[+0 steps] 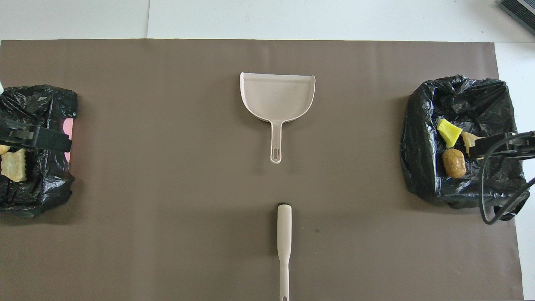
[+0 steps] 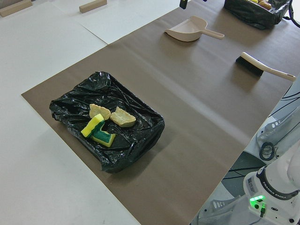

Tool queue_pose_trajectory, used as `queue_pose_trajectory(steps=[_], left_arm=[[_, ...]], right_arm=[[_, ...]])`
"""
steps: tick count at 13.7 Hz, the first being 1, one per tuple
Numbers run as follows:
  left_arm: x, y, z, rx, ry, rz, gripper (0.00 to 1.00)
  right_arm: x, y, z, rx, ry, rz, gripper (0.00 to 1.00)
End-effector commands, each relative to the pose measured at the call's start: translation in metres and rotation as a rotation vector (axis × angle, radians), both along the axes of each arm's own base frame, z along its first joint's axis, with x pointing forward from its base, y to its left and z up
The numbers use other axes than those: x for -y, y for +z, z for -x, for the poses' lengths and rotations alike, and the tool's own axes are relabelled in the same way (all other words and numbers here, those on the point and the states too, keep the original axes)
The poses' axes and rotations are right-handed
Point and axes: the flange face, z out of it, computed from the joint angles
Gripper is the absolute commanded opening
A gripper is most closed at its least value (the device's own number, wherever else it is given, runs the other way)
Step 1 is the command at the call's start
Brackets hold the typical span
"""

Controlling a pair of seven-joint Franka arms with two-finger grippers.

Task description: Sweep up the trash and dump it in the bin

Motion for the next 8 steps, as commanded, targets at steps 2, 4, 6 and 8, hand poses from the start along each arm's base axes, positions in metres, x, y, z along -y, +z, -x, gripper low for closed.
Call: queue_pose_trajectory(steps=[2,4,6,8], left_arm=[[0.0022,0.0049,-0.0002,-0.016,-0.008,0.014,1.00],[-0.0017,0.0014,-0.0018,-0.031,-0.001,0.011,1.00],[-0.0030,0.0014,-0.0026,-0.029,0.002,0.013,1.00],[-0.0031,0.0021,-0.0019,-0.029,0.002,0.013,1.00]], right_arm=[[0.0032,-0.0003,0.0015,-0.010,0.023,-0.012,1.00],[0.0032,-0.0003,0.0015,-0.010,0.023,-0.012,1.00],[0.0032,-0.0003,0.0015,-0.010,0.023,-0.012,1.00],[0.0032,-0.0003,0.0015,-0.010,0.023,-0.012,1.00]])
